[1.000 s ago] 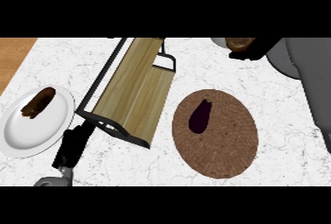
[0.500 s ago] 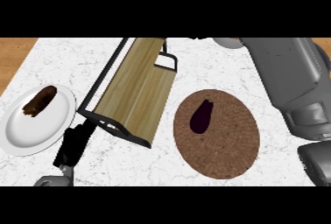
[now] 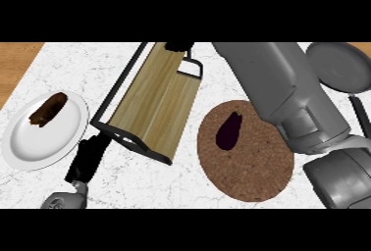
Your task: Pick the croissant from the placemat and place it in the tiered shelf
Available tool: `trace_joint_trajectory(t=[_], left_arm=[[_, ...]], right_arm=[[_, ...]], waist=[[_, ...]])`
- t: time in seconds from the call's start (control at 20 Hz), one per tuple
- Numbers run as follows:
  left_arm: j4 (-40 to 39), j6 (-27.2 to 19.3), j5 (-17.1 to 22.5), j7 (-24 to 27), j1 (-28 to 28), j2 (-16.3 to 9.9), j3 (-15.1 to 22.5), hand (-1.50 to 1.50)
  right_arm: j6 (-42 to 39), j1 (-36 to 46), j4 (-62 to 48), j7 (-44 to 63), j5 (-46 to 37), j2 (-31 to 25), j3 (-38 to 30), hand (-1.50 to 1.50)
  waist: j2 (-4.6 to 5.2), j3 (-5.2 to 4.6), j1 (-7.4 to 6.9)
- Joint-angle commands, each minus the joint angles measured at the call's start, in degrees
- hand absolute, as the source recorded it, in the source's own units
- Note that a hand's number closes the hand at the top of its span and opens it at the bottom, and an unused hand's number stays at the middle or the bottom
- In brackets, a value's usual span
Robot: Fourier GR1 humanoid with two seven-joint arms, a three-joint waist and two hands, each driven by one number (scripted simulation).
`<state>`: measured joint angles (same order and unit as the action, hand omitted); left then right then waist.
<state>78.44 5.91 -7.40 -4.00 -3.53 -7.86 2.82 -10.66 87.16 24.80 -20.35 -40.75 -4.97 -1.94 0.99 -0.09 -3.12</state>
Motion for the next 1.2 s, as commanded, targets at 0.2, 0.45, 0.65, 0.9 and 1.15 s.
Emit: trace_joint_trajectory(t=[0.2,0.45,0.65,0.9,1.15], left_arm=[[-1.22,1.51,1.56,-1.99,-4.29,-0.90,-1.91,0.00],[-0.39,1.50,-0.29,-0.13,-1.25,-0.11,0.69,0.00],[0.20,2.13,-0.06,0.16,-1.63,0.31,1.40,0.00],[-0.67,2.04,0.04,-1.41,-3.98,1.21,1.54,0.00],[-0.89,2.46,0.26,0.69,-1.38,-0.80,-0.05,0.00]], right_arm=[[2.97,2.79,-8.97,-1.34,-2.25,4.87,3.23,1.50],[-4.28,1.83,-12.52,-3.30,5.12,4.94,0.85,1.50],[-14.18,0.51,-18.40,3.05,15.64,4.96,-8.02,-1.50],[-16.10,2.53,-21.87,5.50,24.59,4.94,-14.90,-1.50],[-6.92,2.54,-20.32,4.29,30.25,4.95,-20.76,-1.50]], waist=[[0.32,-0.04,-0.39],[0.45,-0.04,-2.00],[0.75,-0.03,-3.94],[0.51,-0.03,-4.11],[0.66,-0.04,-3.17]])
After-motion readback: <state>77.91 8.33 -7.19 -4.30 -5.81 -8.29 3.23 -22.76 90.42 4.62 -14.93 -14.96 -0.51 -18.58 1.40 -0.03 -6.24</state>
